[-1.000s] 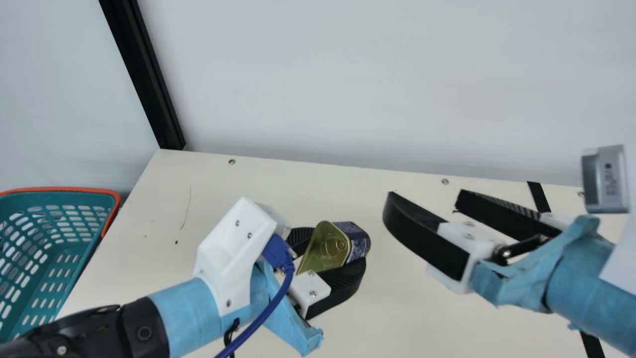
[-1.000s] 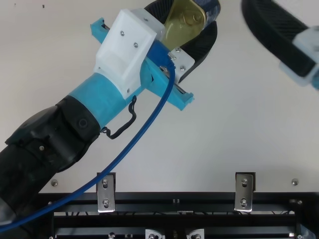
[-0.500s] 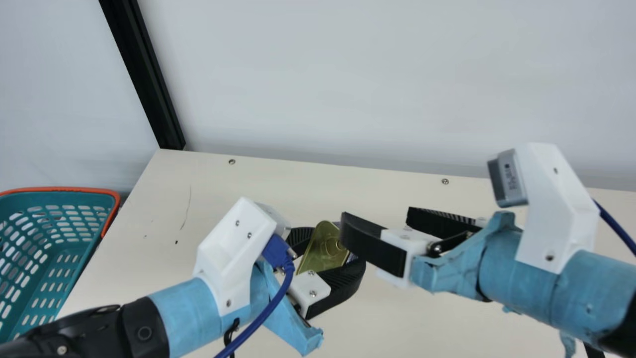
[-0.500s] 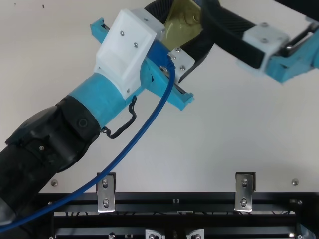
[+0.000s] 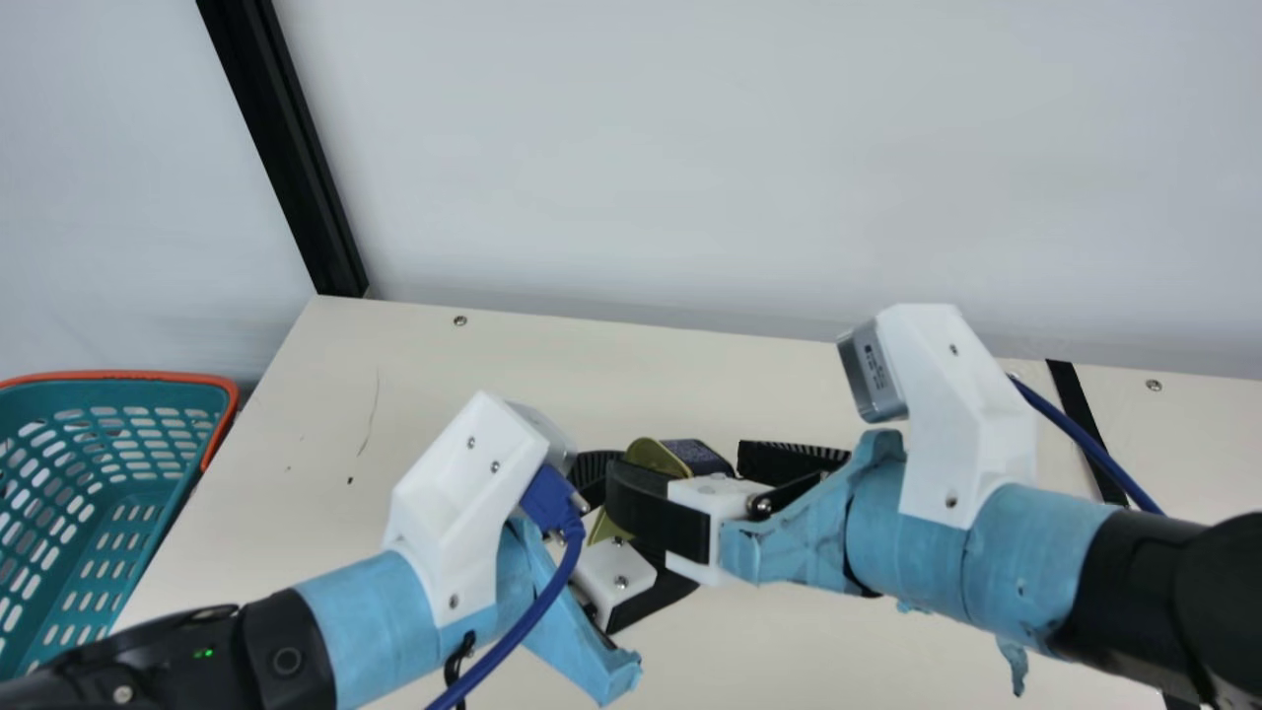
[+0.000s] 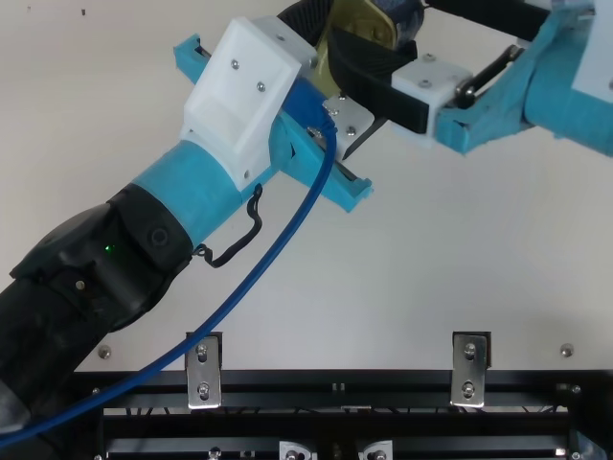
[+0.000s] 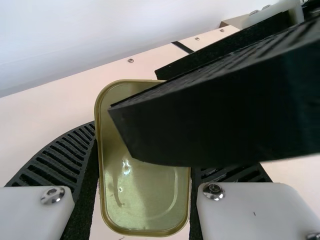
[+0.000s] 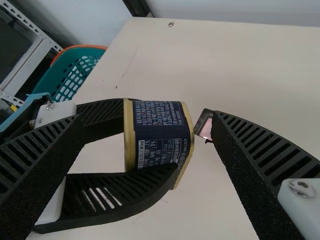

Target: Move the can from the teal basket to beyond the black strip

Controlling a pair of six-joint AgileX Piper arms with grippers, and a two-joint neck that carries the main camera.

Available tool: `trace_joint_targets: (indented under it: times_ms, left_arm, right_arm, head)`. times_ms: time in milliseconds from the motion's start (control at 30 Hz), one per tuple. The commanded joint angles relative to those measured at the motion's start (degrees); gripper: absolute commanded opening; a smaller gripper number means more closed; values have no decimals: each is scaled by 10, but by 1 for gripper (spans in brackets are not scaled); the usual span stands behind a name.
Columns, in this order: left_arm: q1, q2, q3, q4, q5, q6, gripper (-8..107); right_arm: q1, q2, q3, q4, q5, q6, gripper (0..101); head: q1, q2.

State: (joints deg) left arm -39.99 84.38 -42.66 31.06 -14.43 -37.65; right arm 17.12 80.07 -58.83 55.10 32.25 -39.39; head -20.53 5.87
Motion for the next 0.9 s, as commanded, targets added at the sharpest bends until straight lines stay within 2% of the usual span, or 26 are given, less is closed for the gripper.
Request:
trace_joint_targets:
  times_ms: [0,367,500,800,867]
  left_arm:
    - [0,0,0,0,0,0,10]
    - [0,0,0,0,0,0,10]
    - [0,0,0,0,0,0,10]
    - [0,0,0,0,0,0,10]
    - [0,0,0,0,0,0,10]
  right_arm:
    - [0,0,0,0,0,0,101]
    - [3,0,-3,-8,-4,13,101]
    - [-3,-2,3,12,5,1,101]
    - [-41,2,33,78,28,-70,101]
    - [-40,2,34,75,26,-65,101]
  head:
    - [-5,-1]
    - [-5,-1]
    - [-5,-1]
    - [-5,-1]
    - [-5,-1]
